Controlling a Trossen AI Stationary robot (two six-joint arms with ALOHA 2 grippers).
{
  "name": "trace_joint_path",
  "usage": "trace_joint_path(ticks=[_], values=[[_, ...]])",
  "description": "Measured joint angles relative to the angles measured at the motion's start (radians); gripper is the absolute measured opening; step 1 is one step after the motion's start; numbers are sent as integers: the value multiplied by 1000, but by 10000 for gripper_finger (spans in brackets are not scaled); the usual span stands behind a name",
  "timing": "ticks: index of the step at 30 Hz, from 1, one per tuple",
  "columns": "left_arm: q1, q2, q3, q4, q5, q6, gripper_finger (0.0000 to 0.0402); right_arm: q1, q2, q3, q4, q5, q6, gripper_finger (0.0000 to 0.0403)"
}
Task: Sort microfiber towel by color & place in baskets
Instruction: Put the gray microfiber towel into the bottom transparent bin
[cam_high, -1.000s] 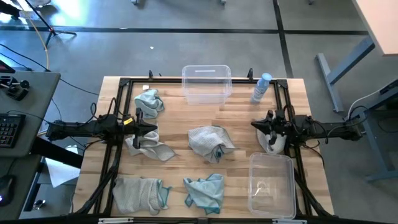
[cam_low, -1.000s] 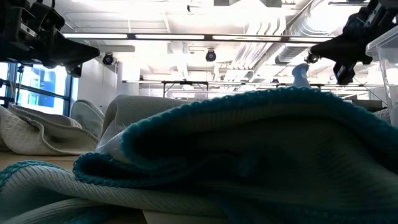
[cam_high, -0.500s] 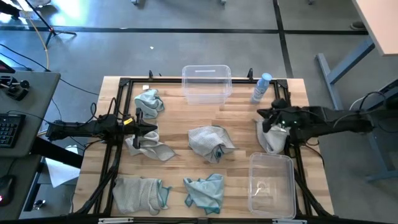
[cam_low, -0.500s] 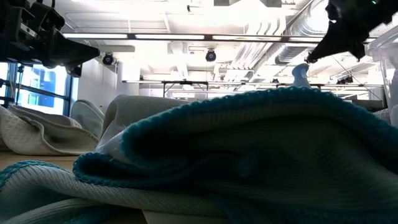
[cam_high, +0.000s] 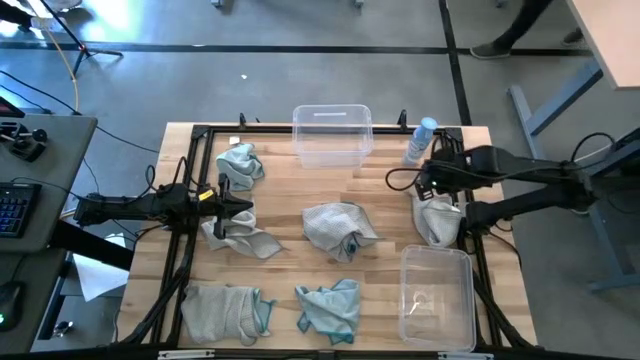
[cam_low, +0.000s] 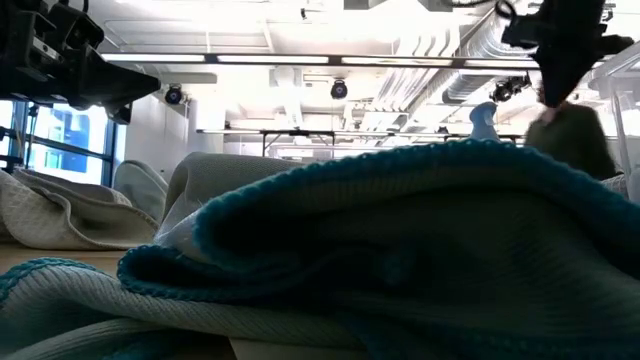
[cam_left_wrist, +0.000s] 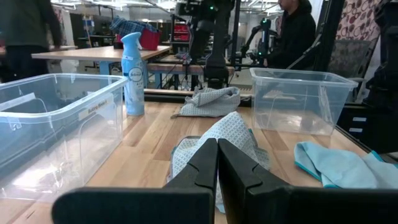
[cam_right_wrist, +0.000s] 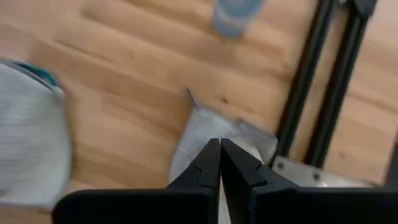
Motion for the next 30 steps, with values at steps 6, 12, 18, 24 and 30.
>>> trace_joint_path(ticks=[6, 12, 18, 24, 30], values=[[0, 0, 0, 0, 0, 0, 0, -67, 67, -20, -6, -95, 0, 74], [0, 0, 0, 0, 0, 0, 0, -100, 131, -59, 27, -204, 5, 131], [0, 0, 0, 0, 0, 0, 0, -99, 200, -143, 55, -281, 5, 168], [0, 0, 0, 0, 0, 0, 0, -94, 249, -232, 157, -375, -35, 181], [0, 0, 0, 0, 0, 0, 0, -94, 291, -310, 197, -404, -38, 181]])
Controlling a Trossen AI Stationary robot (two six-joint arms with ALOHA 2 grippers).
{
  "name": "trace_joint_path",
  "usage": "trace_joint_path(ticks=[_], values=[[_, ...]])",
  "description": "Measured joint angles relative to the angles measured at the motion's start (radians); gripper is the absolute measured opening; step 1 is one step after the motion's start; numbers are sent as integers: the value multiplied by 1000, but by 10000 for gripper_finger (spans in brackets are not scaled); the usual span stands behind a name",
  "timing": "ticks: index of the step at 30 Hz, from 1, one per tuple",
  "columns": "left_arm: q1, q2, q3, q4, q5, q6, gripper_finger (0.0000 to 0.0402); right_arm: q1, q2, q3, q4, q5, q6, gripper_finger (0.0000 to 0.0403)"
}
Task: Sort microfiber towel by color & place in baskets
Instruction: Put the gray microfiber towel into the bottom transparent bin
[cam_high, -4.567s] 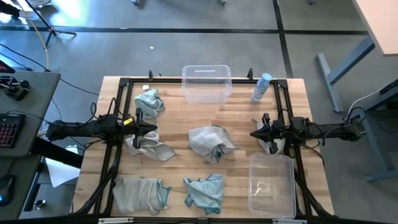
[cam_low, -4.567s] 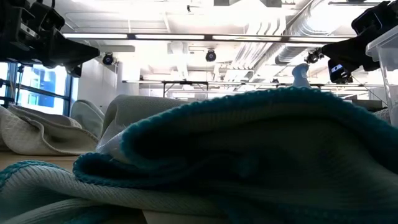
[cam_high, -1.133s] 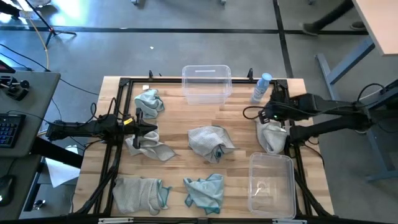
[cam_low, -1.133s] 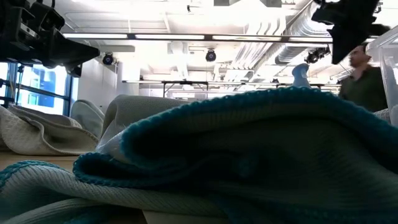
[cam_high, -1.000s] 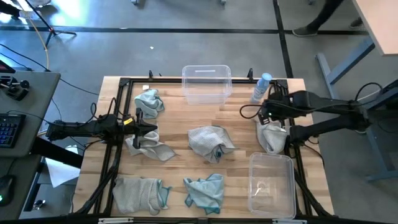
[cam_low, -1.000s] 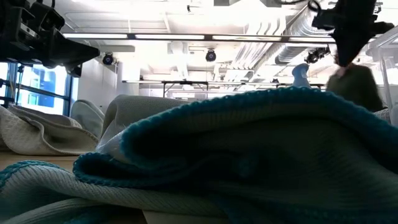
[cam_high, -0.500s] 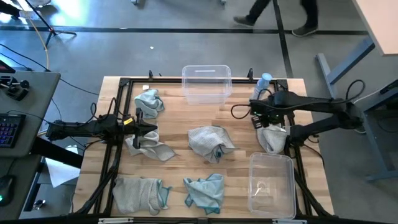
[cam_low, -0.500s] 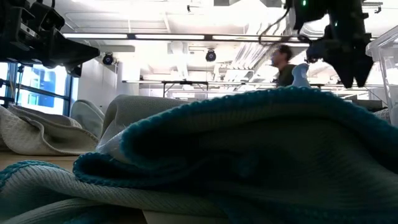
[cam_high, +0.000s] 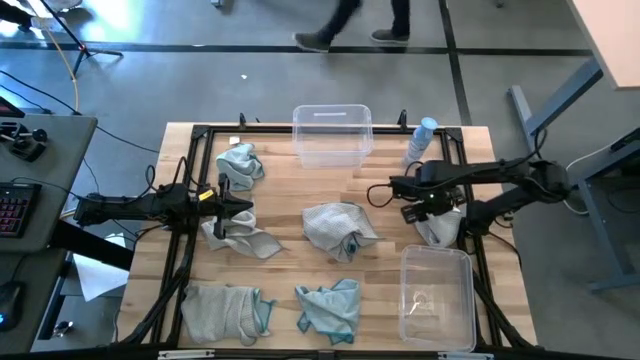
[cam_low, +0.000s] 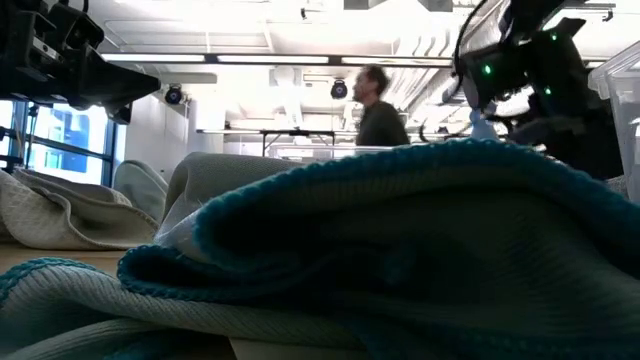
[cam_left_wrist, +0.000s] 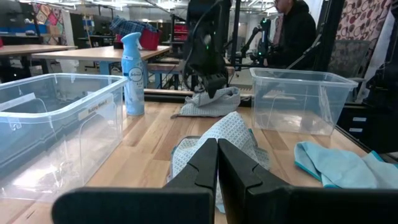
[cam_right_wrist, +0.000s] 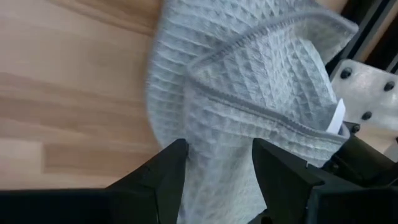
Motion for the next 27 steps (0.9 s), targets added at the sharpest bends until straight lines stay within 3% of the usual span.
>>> trace_joint_path(ticks=[6, 11, 13, 16, 19, 27], values=[[0, 0, 0, 0, 0, 0, 0, 9, 9, -65, 17, -29, 0, 160], [0, 0, 0, 0, 0, 0, 0, 43, 1, -48, 5, -22, -8, 39], [0, 0, 0, 0, 0, 0, 0, 64, -9, -23, -12, 11, -7, 13], [0, 0, 0, 0, 0, 0, 0, 93, -33, 33, -59, 74, 24, 25], [0, 0, 0, 0, 0, 0, 0, 124, -71, 116, -115, 153, 29, 11], [0, 0, 0, 0, 0, 0, 0, 238, -187, 438, -250, 405, 87, 4]])
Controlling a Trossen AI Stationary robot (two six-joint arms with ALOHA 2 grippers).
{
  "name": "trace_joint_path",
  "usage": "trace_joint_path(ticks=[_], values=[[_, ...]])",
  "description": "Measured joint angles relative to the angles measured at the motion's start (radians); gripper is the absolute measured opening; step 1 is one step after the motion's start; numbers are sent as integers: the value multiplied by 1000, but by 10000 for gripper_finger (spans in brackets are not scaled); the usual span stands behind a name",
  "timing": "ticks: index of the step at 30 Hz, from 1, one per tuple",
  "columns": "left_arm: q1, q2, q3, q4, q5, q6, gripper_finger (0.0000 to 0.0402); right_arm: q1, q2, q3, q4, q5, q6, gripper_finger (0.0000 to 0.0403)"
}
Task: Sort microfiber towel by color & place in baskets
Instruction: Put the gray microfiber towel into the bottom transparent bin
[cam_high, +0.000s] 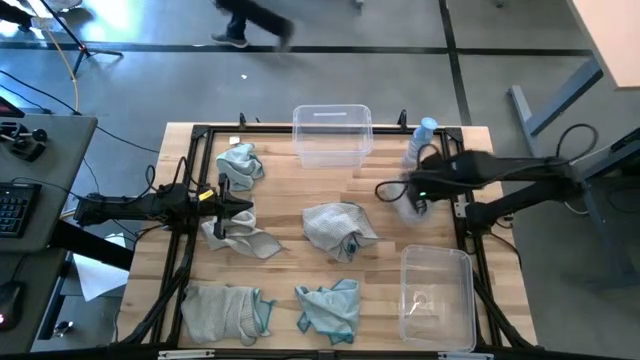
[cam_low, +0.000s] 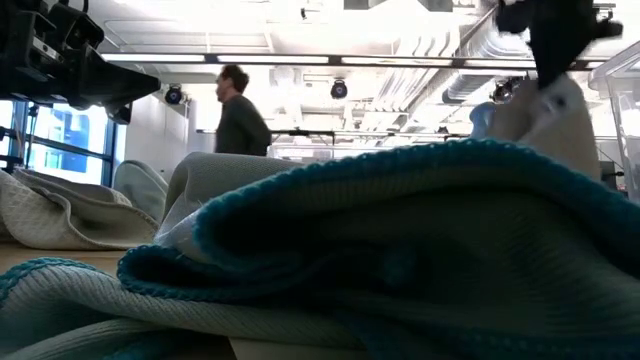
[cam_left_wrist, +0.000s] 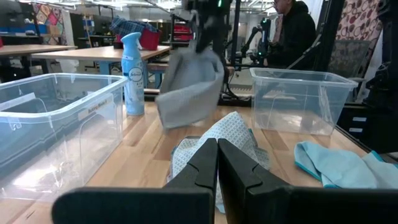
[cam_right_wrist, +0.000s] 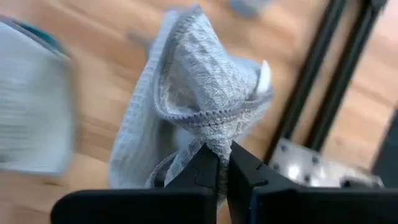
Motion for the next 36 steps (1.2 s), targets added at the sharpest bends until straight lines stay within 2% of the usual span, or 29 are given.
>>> trace_joint_path(ticks=[8, 20, 29, 36], values=[[0, 0, 0, 0, 0, 0, 0, 166, -70, 268, 2, 191, -26, 2], [0, 0, 0, 0, 0, 0, 0, 455, -22, 548, 6, 362, -91, 1], [0, 0, 0, 0, 0, 0, 0, 655, 79, 738, 1, 401, -88, 0], [0, 0, 0, 0, 0, 0, 0, 815, 197, 944, 2, 434, -103, 0]])
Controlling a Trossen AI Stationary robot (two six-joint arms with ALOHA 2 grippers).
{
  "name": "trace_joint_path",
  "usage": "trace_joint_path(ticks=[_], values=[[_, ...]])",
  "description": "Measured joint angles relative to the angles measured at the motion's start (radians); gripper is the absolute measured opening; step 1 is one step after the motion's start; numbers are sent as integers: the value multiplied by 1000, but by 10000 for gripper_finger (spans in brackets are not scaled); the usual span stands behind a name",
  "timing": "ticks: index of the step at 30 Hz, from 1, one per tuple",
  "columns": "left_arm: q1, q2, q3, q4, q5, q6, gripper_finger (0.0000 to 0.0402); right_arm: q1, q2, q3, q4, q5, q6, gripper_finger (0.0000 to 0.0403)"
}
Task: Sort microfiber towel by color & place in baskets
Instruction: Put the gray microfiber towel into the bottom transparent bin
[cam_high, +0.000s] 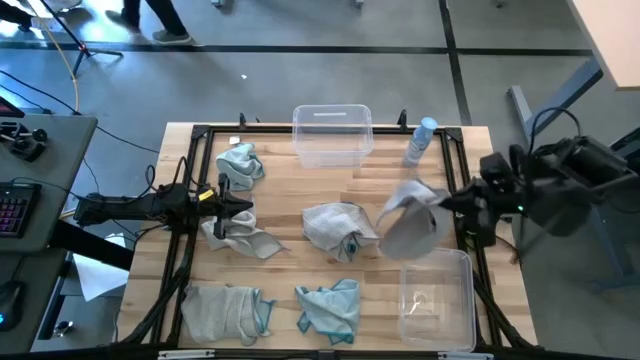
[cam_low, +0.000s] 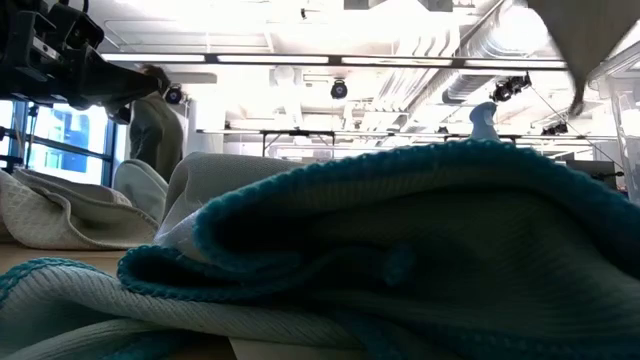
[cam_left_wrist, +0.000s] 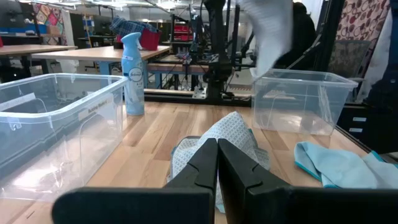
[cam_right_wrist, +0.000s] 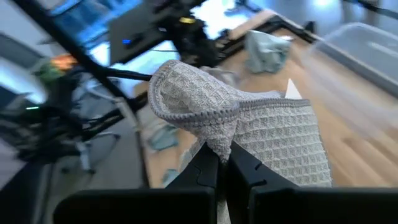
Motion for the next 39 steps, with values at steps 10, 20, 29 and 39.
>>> trace_joint_path(ticks=[10, 20, 29, 39], values=[[0, 0, 0, 0, 0, 0, 0, 237, 72, 132, 8, 26, 88, 0], [0, 0, 0, 0, 0, 0, 0, 376, 111, 110, 0, -48, 218, 0], [0, 0, 0, 0, 0, 0, 0, 385, 141, -115, 0, -279, 274, 0], [0, 0, 0, 0, 0, 0, 0, 356, 128, -537, 12, -481, 404, 0]])
